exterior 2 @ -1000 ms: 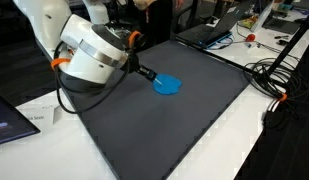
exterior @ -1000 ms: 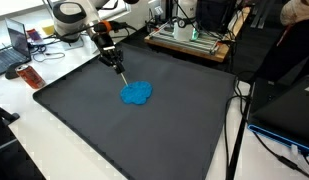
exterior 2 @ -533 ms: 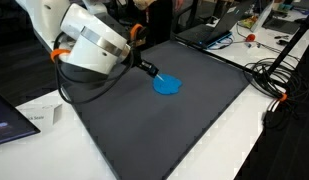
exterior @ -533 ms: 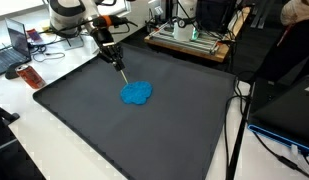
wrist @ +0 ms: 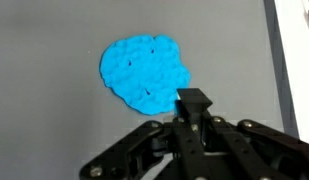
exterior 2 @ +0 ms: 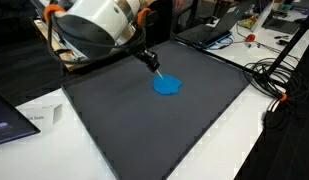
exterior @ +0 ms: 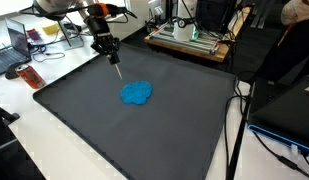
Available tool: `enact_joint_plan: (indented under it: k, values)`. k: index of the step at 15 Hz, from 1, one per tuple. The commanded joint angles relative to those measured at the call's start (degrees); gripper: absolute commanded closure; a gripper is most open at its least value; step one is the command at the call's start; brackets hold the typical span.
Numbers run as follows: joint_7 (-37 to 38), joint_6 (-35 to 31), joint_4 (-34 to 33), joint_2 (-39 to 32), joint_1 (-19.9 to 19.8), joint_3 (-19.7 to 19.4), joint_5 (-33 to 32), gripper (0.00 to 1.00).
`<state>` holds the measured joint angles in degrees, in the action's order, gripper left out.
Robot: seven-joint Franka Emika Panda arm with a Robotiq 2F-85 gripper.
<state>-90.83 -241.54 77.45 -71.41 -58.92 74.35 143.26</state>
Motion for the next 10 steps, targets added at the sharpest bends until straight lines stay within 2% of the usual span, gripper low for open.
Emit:
enact_joint_plan:
  k: [1, 4, 10]
  values:
    - [5.04, -0.79, -0.92, 8.03, 4.29, -5.11, -1.18, 0.97]
    - [5.9, -0.81, -1.4, 12.34, 7.94, -9.23, -2.21, 0.97]
    - [0.42, -0.62, -2.26, 16.62, 15.74, -16.78, -3.54, 0.97]
